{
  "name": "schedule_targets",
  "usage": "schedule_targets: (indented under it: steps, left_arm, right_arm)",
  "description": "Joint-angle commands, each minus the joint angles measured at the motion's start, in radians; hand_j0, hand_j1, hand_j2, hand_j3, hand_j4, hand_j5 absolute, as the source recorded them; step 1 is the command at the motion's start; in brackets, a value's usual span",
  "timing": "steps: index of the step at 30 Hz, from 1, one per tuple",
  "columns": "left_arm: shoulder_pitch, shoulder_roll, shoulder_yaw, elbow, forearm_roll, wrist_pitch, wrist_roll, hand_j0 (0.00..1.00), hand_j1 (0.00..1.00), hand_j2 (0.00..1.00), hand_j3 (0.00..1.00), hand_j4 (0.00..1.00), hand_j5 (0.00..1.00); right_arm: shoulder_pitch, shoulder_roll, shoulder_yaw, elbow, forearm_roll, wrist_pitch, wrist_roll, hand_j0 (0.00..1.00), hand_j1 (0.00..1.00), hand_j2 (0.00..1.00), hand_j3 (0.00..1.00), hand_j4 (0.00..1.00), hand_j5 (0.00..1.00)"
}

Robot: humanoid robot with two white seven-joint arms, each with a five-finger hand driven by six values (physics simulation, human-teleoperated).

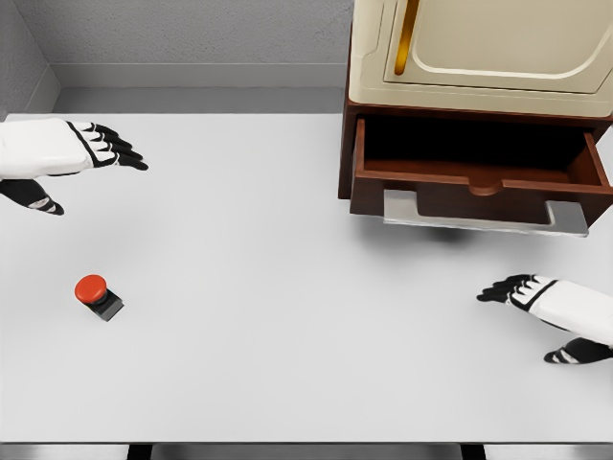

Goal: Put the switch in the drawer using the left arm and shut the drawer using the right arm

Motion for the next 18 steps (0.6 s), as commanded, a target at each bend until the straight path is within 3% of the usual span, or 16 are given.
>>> schedule_targets:
  steps: [1,5,7,8,10,14,15,17,18]
  left_arm:
    - [0.000,0.002,0.001,0.000,0.005,0.003,0.000,1.00,1.00,1.00,1.00,1.00,1.00]
    - [-0.002,0.016,0.001,0.001,0.005,0.003,0.000,1.00,1.00,1.00,1.00,1.00,1.00]
    - [-0.011,0.109,-0.002,0.013,-0.003,0.003,0.000,1.00,1.00,1.00,1.00,1.00,1.00]
    - [-0.008,0.109,-0.048,0.027,-0.053,0.003,0.000,1.00,1.00,1.00,1.00,1.00,1.00]
    - [-0.006,0.122,-0.082,-0.017,-0.070,0.003,0.000,1.00,1.00,1.00,1.00,1.00,1.00]
    - [-0.006,0.160,-0.166,-0.126,-0.067,0.003,0.000,1.00,1.00,1.00,1.00,1.00,1.00]
    - [-0.005,0.164,-0.194,-0.137,-0.067,0.003,0.000,1.00,1.00,1.00,1.00,1.00,1.00]
    - [-0.002,0.163,-0.203,-0.137,-0.070,0.003,0.000,1.00,1.00,1.00,1.00,1.00,1.00]
    - [-0.002,0.165,-0.214,-0.137,-0.070,0.003,0.000,1.00,1.00,1.00,1.00,1.00,1.00]
  right_arm:
    - [0.000,-0.001,0.005,-0.001,-0.007,0.003,0.000,1.00,1.00,1.00,1.00,1.00,1.00]
    - [-0.003,-0.003,-0.005,-0.001,-0.007,0.003,0.000,1.00,1.00,1.00,1.00,1.00,1.00]
    - [-0.003,0.000,-0.012,0.001,-0.010,0.003,0.000,1.00,1.00,1.00,1.00,1.00,1.00]
    - [-0.002,-0.001,-0.043,0.001,-0.011,0.003,0.000,1.00,1.00,1.00,1.00,1.00,1.00]
    - [0.015,-0.003,-0.115,0.006,-0.013,0.003,0.000,1.00,1.00,1.00,1.00,1.00,1.00]
    - [0.051,0.006,-0.170,0.007,-0.016,0.003,0.000,1.00,1.00,1.00,1.00,1.00,1.00]
    - [0.064,0.017,-0.190,0.007,-0.014,0.003,0.000,0.93,0.93,0.93,0.93,0.93,0.93]
    - [0.066,0.026,-0.192,0.007,-0.016,0.003,0.000,0.64,0.64,0.64,0.64,0.64,0.64]
    - [0.068,0.028,-0.199,0.007,-0.016,0.003,0.000,0.56,0.56,0.56,0.56,0.56,0.56]
